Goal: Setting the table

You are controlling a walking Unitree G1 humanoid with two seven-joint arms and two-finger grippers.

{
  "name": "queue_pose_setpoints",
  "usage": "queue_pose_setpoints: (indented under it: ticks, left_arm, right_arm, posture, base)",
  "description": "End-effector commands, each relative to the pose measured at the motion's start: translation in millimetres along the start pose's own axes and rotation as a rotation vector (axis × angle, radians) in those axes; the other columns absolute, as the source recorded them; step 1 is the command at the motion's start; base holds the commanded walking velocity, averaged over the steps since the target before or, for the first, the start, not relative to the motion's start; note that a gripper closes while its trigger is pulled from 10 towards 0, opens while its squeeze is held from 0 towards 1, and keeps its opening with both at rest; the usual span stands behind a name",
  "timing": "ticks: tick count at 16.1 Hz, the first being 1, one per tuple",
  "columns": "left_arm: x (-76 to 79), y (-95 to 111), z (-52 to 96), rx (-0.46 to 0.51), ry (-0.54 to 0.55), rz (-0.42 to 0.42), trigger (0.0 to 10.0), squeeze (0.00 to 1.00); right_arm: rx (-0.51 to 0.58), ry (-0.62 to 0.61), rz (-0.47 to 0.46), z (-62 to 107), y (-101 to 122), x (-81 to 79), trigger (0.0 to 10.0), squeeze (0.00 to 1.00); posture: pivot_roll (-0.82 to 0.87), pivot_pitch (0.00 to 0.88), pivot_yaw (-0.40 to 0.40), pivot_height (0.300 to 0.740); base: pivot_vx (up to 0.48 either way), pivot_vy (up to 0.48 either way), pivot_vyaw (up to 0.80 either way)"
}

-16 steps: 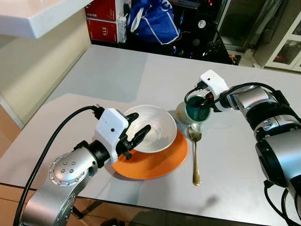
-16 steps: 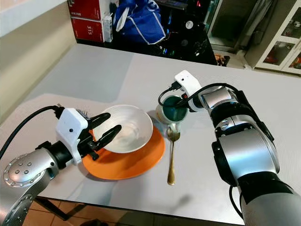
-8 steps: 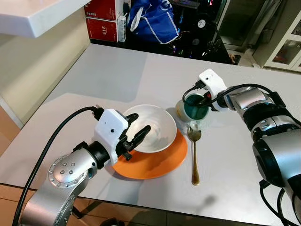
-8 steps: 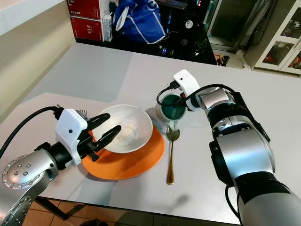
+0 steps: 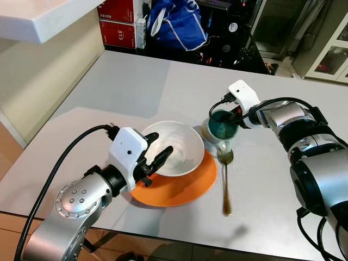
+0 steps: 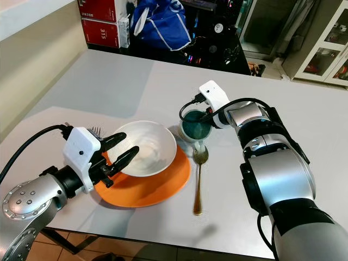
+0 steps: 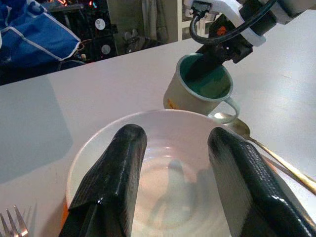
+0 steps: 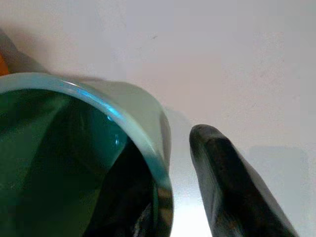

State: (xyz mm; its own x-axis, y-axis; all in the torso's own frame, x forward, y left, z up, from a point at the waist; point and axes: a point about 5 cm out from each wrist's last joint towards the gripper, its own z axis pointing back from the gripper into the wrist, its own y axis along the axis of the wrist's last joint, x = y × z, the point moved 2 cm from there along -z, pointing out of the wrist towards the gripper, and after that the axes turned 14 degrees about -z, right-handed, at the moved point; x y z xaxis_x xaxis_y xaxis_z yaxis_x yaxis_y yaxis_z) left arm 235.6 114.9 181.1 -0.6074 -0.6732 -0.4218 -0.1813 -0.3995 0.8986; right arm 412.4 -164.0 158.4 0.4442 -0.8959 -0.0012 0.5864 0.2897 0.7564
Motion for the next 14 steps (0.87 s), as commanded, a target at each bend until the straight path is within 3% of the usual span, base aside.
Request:
queue_pose_setpoints:
  ticks: [1, 10, 11, 12, 13, 14]
  left_arm:
    - [4.2, 3.8, 1.2, 0.009, -0.014, -0.002, 10.0, 0.00]
    - [4.7, 3.6, 3.6, 0.001, -0.005, 0.003, 10.0, 0.00]
    - [4.3, 3.5, 4.1, 0.000, -0.002, 0.002, 10.0, 0.00]
    - [4.1, 3.3, 4.3, -0.001, 0.000, 0.002, 10.0, 0.00]
    - [3.9, 3.3, 3.5, -0.002, 0.002, 0.001, 10.0, 0.00]
    - [2.9, 4.1, 2.2, 0.001, 0.008, -0.002, 10.0, 0.00]
  right_arm:
    - [0.023, -0.013, 0.008, 3.5, 7.6, 2.3, 10.0, 1.00]
    - [0.084, -0.032, 0.024, 1.9, 15.9, -1.0, 10.0, 0.97]
    - [0.101, -0.031, 0.015, 2.1, 18.2, -1.5, 10.0, 0.75]
    - [0.114, -0.026, 0.008, 2.2, 20.0, -2.4, 10.0, 0.42]
    - [0.129, -0.022, 0.008, 2.2, 22.0, -3.3, 10.0, 0.00]
    - [0.159, -0.023, 0.008, 3.6, 26.8, -3.5, 10.0, 0.00]
  posture:
    - [0.01, 0.022, -0.117, 0.740]
    - [0.02, 0.029, -0.127, 0.740]
    - [0.02, 0.030, -0.127, 0.740]
    - [0.02, 0.030, -0.127, 0.740]
    - [0.02, 0.028, -0.125, 0.740]
    - [0.02, 0.026, -0.126, 0.740]
  base:
    - [0.000, 0.000, 0.00]
    - [0.000, 0.000, 0.00]
    - [0.000, 0.000, 0.00]
    - [0.000, 0.000, 0.00]
    - [0.000, 0.000, 0.00]
    - [0.000, 0.000, 0.00]
